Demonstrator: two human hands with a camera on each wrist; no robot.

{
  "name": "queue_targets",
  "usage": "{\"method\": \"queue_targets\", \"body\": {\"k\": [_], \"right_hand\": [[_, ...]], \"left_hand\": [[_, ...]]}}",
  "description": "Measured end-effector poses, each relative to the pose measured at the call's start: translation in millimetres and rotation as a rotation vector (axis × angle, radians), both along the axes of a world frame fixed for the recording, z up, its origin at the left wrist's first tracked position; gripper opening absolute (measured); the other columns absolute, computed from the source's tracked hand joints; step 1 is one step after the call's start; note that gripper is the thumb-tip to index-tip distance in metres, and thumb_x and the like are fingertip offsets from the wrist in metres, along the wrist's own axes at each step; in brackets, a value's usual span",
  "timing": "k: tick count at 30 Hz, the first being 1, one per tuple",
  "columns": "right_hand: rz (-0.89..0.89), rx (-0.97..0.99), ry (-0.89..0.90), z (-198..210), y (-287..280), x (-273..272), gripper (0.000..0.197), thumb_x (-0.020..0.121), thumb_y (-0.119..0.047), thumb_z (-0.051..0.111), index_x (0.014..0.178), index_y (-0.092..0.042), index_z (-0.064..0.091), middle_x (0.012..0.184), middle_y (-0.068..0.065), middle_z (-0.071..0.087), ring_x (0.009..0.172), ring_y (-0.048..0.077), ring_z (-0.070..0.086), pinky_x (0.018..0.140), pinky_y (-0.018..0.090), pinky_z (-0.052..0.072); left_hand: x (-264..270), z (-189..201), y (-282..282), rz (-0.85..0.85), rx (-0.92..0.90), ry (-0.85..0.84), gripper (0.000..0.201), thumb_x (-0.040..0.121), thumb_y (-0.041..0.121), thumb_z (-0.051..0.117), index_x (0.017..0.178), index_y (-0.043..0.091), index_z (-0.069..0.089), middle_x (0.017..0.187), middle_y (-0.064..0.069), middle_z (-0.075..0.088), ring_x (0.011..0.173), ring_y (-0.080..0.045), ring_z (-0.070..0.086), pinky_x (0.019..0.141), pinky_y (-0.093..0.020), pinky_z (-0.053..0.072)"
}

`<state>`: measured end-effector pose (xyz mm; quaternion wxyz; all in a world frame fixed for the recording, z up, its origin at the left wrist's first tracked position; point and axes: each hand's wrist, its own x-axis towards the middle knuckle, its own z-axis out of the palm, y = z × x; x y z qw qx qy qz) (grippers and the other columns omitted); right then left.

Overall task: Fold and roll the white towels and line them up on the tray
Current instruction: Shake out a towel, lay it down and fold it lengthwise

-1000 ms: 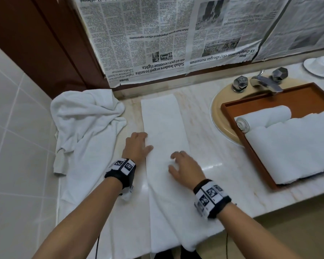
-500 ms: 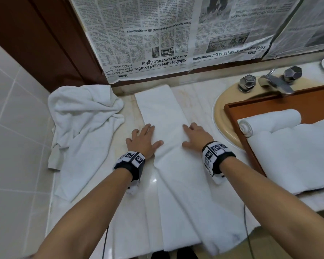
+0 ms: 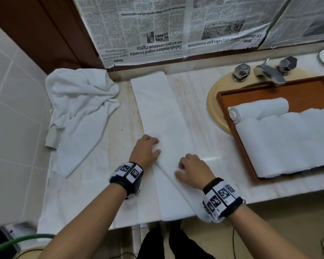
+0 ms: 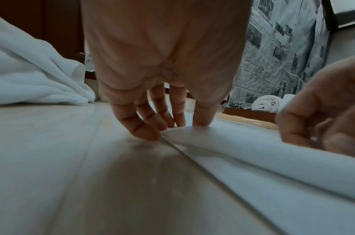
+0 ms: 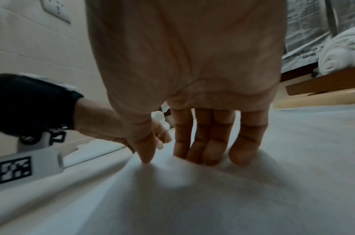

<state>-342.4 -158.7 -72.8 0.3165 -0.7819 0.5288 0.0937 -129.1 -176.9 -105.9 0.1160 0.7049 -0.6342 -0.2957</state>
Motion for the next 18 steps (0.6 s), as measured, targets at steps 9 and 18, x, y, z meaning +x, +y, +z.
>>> {"method": "queue_targets", "body": {"k": [9,18], "right_hand": [[0.016,-0.025,-0.097,28.4,61.1,17.0,0.018,0.096,-0.029,0.049,0.103,-0.012,0.051,0.092,0.007,0.059,0.081,0.028,0.058,0.067,0.036,0.048],[0.029,-0.059,0.115,3.4,139.9,48.4,0.030,0.097,-0.010,0.046,0.126,-0.013,0.040,0.111,0.007,0.055,0.091,0.031,0.062,0.066,0.035,0.035]], "left_hand": [[4.6,13.7,2.7,-0.013,0.238,0.048,0.071,0.087,0.016,0.069,0.151,0.024,0.039,0.136,-0.005,0.034,0.111,-0.019,0.047,0.093,-0.019,0.033],[1.9,1.7,25.4,0.165,0.059,0.111,0.069,0.086,0.026,0.074,0.147,0.016,0.044,0.134,-0.010,0.041,0.113,-0.029,0.056,0.103,-0.035,0.042]]}}
